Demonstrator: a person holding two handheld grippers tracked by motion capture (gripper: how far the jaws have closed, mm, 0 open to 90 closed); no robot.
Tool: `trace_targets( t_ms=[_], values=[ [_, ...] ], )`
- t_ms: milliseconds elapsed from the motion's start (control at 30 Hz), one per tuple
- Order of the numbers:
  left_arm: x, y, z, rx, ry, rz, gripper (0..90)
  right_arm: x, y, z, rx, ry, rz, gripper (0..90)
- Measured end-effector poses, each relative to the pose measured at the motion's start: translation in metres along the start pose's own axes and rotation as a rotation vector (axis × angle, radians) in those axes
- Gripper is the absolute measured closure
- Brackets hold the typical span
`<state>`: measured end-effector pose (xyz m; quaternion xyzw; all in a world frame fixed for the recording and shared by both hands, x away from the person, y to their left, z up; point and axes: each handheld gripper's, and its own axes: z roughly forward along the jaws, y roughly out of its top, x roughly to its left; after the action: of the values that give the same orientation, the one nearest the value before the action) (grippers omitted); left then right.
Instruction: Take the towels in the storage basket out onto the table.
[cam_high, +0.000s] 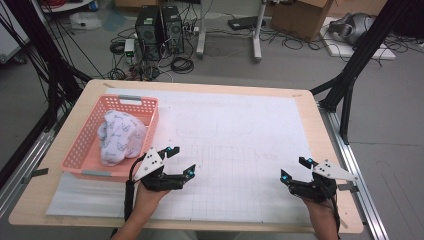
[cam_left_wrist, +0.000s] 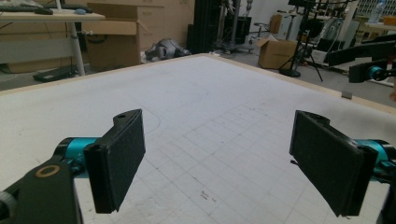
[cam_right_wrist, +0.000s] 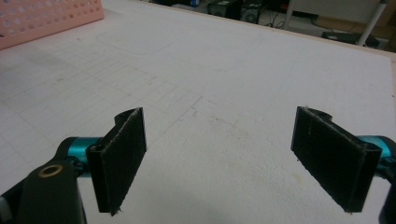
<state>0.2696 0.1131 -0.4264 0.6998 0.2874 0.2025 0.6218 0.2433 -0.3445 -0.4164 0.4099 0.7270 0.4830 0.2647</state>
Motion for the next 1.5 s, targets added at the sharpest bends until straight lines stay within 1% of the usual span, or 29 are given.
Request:
trace_targets(
  t_ms=[167,267,333,367,433,500,600,667,900,933,1067,1133,1200,1333,1400,1433,1500],
  values=[
    [0.000,-0.001,0.001,0.002,0.000,-0.006,18.6,-0.002,-0.002,0.000,0.011,0.003,0.006,16.9],
    [0.000,-0.001,0.002,0.002,-0.003,-0.012,18.5,-0.003,-0.003,0.001,0.016,0.008,0.025,16.9],
    [0.000,-0.001,0.002,0.006,-0.003,-0.009,18.2,-0.005,-0.003,0.001,0.016,0.012,0.030,16.9],
    [0.000,-0.001,0.003,0.014,-0.003,-0.009,18.0,-0.005,-0.003,0.002,0.021,0.015,0.040,16.9],
    [0.000,-0.001,0.003,0.012,-0.002,-0.020,17.7,-0.007,-0.004,0.002,0.024,0.016,0.041,16.9],
    [0.000,-0.001,0.002,0.013,-0.003,-0.018,17.8,-0.007,-0.004,0.002,0.019,0.010,0.027,16.8],
    [-0.002,0.000,0.001,0.010,0.002,-0.011,18.2,-0.008,-0.003,0.000,0.011,0.006,0.030,16.8],
    [-0.002,0.000,0.001,0.011,-0.001,-0.015,18.5,-0.009,-0.003,-0.001,0.010,0.004,0.017,16.8],
    [-0.006,0.000,-0.001,0.021,-0.006,-0.004,19.0,-0.007,-0.001,-0.002,-0.003,-0.002,0.016,16.8],
    [-0.007,0.001,-0.001,0.017,-0.004,-0.009,19.2,-0.007,0.000,-0.001,-0.003,0.000,0.017,16.9],
    [-0.009,0.006,-0.003,0.008,-0.006,-0.007,19.5,-0.005,0.000,-0.001,0.000,0.007,0.017,16.9],
    [-0.009,0.014,-0.007,-0.002,-0.009,-0.005,19.6,-0.005,0.000,-0.001,0.001,0.004,0.011,16.9],
    [-0.010,0.016,-0.007,-0.005,-0.011,-0.012,19.5,-0.004,0.000,-0.001,0.002,0.007,0.016,16.9],
    [-0.008,0.023,-0.010,-0.008,-0.003,-0.015,19.4,-0.004,0.000,0.000,0.002,0.009,0.010,16.9],
    [-0.007,0.028,-0.012,-0.010,-0.007,-0.017,19.4,-0.004,0.000,0.000,0.003,0.011,0.011,16.9],
    [-0.007,0.028,-0.012,-0.010,-0.007,-0.017,19.4,-0.004,0.000,0.000,0.004,0.011,0.011,16.9],
    [-0.005,0.035,-0.013,-0.013,-0.014,-0.023,19.2,-0.004,0.000,0.000,0.005,0.012,0.010,16.9]
  ],
)
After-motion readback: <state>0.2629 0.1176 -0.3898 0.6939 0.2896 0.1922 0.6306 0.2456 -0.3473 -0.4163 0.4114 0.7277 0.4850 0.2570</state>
